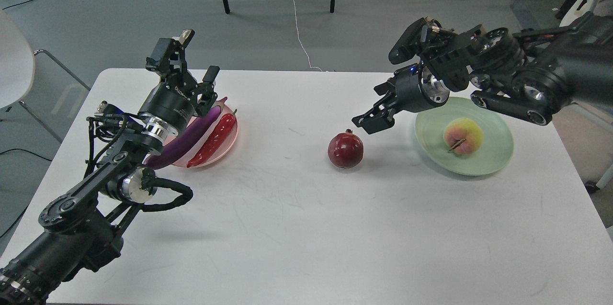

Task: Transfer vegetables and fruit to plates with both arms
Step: 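Lower the right gripper onto the red pomegranate and grasp it, then lift the pomegranate with the right gripper and set it on the green plate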

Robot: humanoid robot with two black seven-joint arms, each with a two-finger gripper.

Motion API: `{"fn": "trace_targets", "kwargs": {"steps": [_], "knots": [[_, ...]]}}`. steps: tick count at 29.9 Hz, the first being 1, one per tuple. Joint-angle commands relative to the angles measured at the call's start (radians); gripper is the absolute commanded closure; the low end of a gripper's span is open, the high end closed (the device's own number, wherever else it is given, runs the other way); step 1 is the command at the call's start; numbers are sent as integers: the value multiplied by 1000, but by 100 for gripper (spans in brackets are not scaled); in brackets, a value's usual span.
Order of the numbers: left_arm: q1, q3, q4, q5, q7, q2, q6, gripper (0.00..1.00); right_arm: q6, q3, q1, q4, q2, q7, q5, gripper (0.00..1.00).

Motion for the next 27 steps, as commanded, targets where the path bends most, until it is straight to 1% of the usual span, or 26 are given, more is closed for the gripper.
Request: {"fn": "trace_targets", "kwargs": {"steps": [1, 5, 10, 14, 16, 19, 22, 23, 27], "knots": [[0, -1, 1, 0, 0, -1, 0, 1, -3, -3, -74, -85, 84, 0, 0, 2], [0, -1, -1, 0, 0, 2, 0, 1, -12, -37, -120, -160, 156, 0, 5, 2], [0, -2, 1, 0, 0, 2, 0, 1, -11, -75, -147, -188, 185, 0, 11, 2], [0, -4, 1, 0, 0, 2, 0, 1, -14, -113, -148, -188, 185, 0, 11, 6], [0, -4, 1, 0, 0, 2, 0, 1, -17, -115, -150, -188, 185, 0, 11, 12], [0, -5, -1, 0, 0, 2, 0, 1, -28, -115, -150, -188, 187, 0, 11, 26], [0, -5, 1, -2, 0, 3, 0, 1, -29, -117, -148, -188, 190, 0, 10, 51], [0, -5, 1, -2, 0, 6, 0, 1, -29, -117, -148, -186, 192, 0, 10, 56], [0, -7, -1, -2, 0, 8, 0, 1, -31, -117, -133, -176, 192, 0, 11, 57]]}}
